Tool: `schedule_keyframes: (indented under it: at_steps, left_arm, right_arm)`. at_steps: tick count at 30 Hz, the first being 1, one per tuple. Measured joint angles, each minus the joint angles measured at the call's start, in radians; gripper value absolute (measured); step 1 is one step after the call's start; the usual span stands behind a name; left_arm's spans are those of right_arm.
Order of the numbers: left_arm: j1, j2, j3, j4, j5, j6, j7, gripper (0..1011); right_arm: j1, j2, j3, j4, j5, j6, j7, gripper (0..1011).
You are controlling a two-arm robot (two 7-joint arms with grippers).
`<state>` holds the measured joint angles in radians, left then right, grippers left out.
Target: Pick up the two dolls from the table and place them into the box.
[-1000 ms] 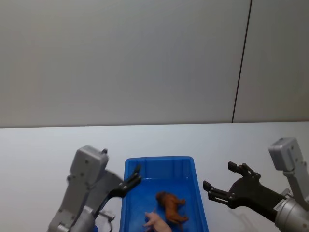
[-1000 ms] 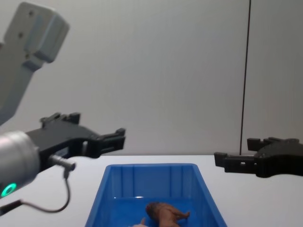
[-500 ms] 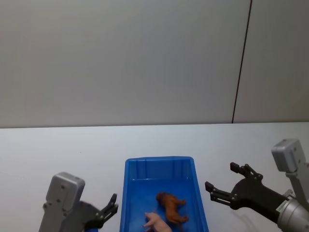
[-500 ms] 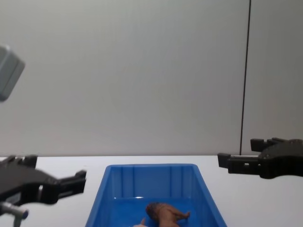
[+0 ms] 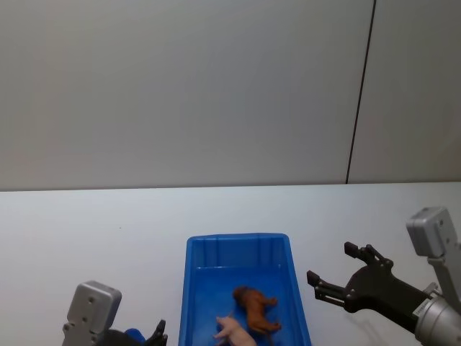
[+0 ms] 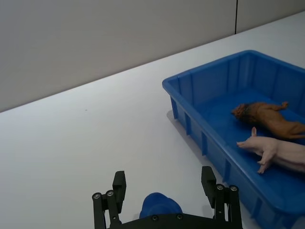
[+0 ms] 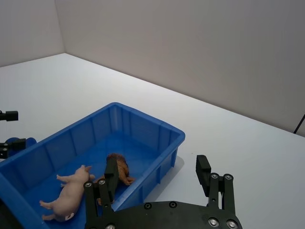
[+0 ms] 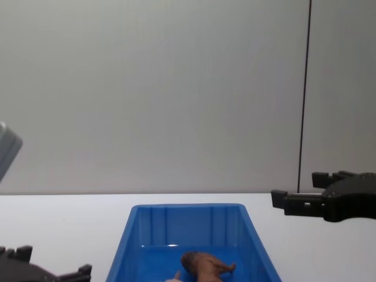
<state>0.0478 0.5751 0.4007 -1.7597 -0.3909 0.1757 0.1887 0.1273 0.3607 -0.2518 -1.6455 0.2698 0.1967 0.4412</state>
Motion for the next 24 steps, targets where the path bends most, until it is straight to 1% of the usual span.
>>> schedule_keyframes:
  at_steps: [1, 11, 15, 16, 20, 24]
  left_arm:
    - [0.0, 0.0, 0.0, 0.0, 0.0, 0.0, 0.0, 1001]
    - [-0.012, -0.021, -0.004, 0.078, -0.008, 0.014, -0.043, 1001]
    - [-0.014, -0.026, -0.005, 0.092, -0.009, 0.017, -0.049, 1002]
    - [-0.015, -0.028, -0.006, 0.099, -0.009, 0.019, -0.051, 970]
    - [-0.016, -0.032, -0.008, 0.111, -0.009, 0.023, -0.053, 906]
    - [-0.017, -0.035, -0.011, 0.118, -0.008, 0.026, -0.053, 781]
  right_arm:
    - [0.0, 0.0, 0.0, 0.0, 0.0, 0.0, 0.0, 1001]
    - [-0.001, 0.001, 0.0, 0.0, 0.0, -0.001, 0.0, 1001]
    - [-0.001, 0.001, 0.0, 0.0, 0.0, -0.001, 0.0, 1001]
    - [-0.001, 0.001, 0.0, 0.0, 0.0, -0.001, 0.0, 1001]
    - [-0.001, 0.001, 0.0, 0.0, 0.0, -0.001, 0.0, 1001]
    - [-0.001, 0.001, 0.0, 0.0, 0.0, -0.001, 0.0, 1001]
